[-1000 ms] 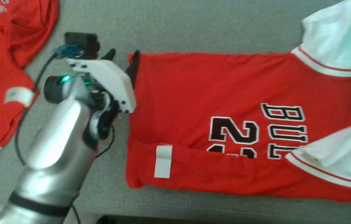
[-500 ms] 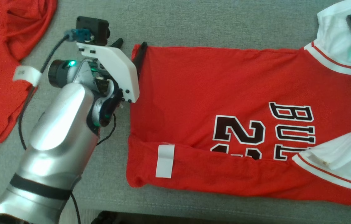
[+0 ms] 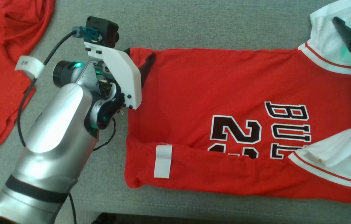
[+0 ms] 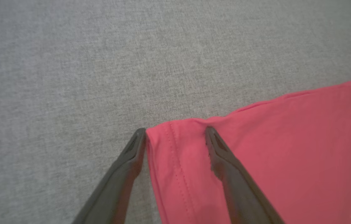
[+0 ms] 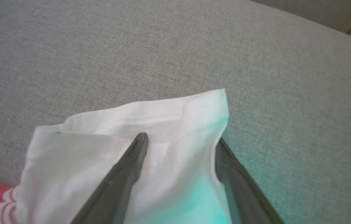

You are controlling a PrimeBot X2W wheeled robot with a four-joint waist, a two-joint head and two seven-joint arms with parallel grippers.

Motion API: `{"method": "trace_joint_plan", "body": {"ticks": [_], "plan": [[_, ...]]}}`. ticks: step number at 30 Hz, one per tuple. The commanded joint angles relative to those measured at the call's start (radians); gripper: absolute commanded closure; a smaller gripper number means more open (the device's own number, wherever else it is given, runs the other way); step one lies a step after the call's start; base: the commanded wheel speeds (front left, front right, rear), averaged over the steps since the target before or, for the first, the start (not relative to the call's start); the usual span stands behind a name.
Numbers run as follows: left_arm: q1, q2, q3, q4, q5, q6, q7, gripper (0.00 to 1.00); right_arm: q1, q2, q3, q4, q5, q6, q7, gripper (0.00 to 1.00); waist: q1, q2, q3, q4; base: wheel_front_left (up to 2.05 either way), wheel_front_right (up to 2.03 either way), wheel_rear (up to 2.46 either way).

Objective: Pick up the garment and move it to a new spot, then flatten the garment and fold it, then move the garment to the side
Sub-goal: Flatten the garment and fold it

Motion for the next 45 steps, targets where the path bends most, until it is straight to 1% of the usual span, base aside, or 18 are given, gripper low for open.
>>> {"method": "trace_joint_plan", "body": {"ticks": [1, 2, 3, 4, 6, 9, 13, 16, 19, 22, 26, 29, 30, 34, 37, 40, 42, 45], "plan": [[0.016, 0.035, 0.018, -0.014, 0.002, 0.009, 0.019, 0.0, -0.009, -0.007, 0.022, -0.018, 0.007, 0.008, -0.001, 0.0, 0.0, 0.0, 0.005, -0.003, 0.0, 0.0, 0.0], [0.015, 0.035, 0.017, -0.012, 0.003, 0.011, 0.019, 0.43, -0.012, -0.005, 0.031, -0.016, 0.011, 0.008, -0.003, 0.05, 0.0, 0.0, 0.006, -0.005, 0.0, 0.0, 0.0], [0.015, 0.034, 0.016, -0.009, 0.003, 0.011, 0.019, 0.97, -0.015, -0.002, 0.039, -0.014, 0.016, 0.008, -0.007, 0.75, 0.0, 0.0, 0.007, -0.006, 0.0, 0.0, 0.0], [0.014, 0.034, 0.015, -0.007, 0.003, 0.011, 0.019, 1.0, -0.019, 0.0, 0.044, -0.011, 0.022, 0.008, -0.015, 1.0, 0.0, 0.0, 0.008, -0.008, 0.0, 0.0, 0.0], [0.01, 0.032, 0.016, -0.008, 0.0, 0.011, 0.018, 1.0, -0.032, 0.0, 0.049, -0.01, 0.032, 0.008, -0.036, 1.0, 0.0, 0.0, 0.014, -0.011, 0.0, 0.0, 0.0], [0.001, 0.036, 0.027, -0.013, -0.005, 0.008, 0.002, 1.0, -0.06, -0.006, 0.029, 0.004, 0.014, 0.008, -0.116, 1.0, 0.0, 0.0, 0.008, -0.012, 0.0, 0.0, 0.0], [-0.027, 0.045, 0.075, -0.026, -0.008, 0.032, -0.047, 1.0, -0.11, -0.013, -0.014, 0.027, -0.014, 0.008, -0.214, 1.0, 0.0, 0.0, 0.001, -0.011, 0.0, 0.0, 0.0], [-0.038, 0.048, 0.105, -0.036, -0.02, 0.042, -0.075, 1.0, -0.134, -0.008, -0.036, 0.048, -0.02, 0.008, -0.26, 1.0, 0.0, 0.0, -0.018, -0.015, 0.0, 0.0, 0.0], [-0.03, 0.048, 0.126, -0.062, -0.039, 0.045, -0.092, 1.0, -0.136, -0.007, -0.028, 0.048, -0.009, 0.008, -0.271, 1.0, 0.0, 0.0, -0.036, -0.022, 0.0, 0.0, 0.0], [-0.009, 0.049, 0.14, -0.099, -0.05, 0.049, -0.112, 1.0, -0.103, -0.031, 0.005, 0.003, 0.011, 0.008, -0.275, 1.0, 0.0, 0.0, -0.049, -0.031, 0.0, 0.0, 0.0], [0.074, 0.053, 0.163, -0.171, -0.079, 0.06, -0.149, 1.0, 0.008, -0.081, 0.025, -0.095, 0.031, 0.008, -0.316, 1.0, 0.0, 0.0, -0.091, -0.049, 0.0, 0.0, 0.0], [0.151, 0.075, 0.165, -0.248, -0.082, 0.07, -0.16, 1.0, 0.13, -0.121, 0.008, -0.207, 0.067, 0.008, -0.313, 1.0, 0.0, 0.0, -0.112, -0.061, 0.0, 0.0, 0.0], [0.151, 0.075, 0.165, -0.248, -0.082, 0.07, -0.16, 1.0, 0.13, -0.121, 0.008, -0.207, 0.067, 0.008, -0.313, 1.0, 0.0, 0.0, -0.112, -0.061, 0.0, 0.0, 0.0], [0.262, 0.114, 0.161, -0.354, -0.092, 0.083, -0.147, 1.0, 0.312, -0.164, -0.073, -0.383, 0.088, 0.008, -0.294, 1.0, 0.0, 0.0, -0.142, -0.086, 0.0, 0.0, 0.0], [0.331, 0.147, 0.17, -0.426, -0.095, 0.101, -0.14, 1.0, 0.458, -0.155, -0.145, -0.497, 0.093, 0.008, -0.258, 1.0, 0.0, 0.0, -0.157, -0.106, 0.0, 0.0, 0.0], [0.384, 0.171, 0.181, -0.473, -0.097, 0.114, -0.143, 1.0, 0.584, -0.134, -0.189, -0.578, 0.084, 0.008, -0.226, 1.0, 0.0, 0.0, -0.173, -0.122, 0.0, 0.0, 0.0], [0.415, 0.18, 0.184, -0.496, -0.101, 0.118, -0.146, 1.0, 0.647, -0.116, -0.219, -0.611, 0.064, 0.008, -0.218, 1.0, 0.0, 0.0, -0.18, -0.13, 0.0, 0.0, 0.0], [0.463, 0.188, 0.182, -0.512, -0.107, 0.125, -0.149, 1.0, 0.72, -0.083, -0.233, -0.632, 0.034, 0.008, -0.203, 1.0, 0.0, 0.0, -0.194, -0.141, 0.0, 0.0, 0.0]]}}
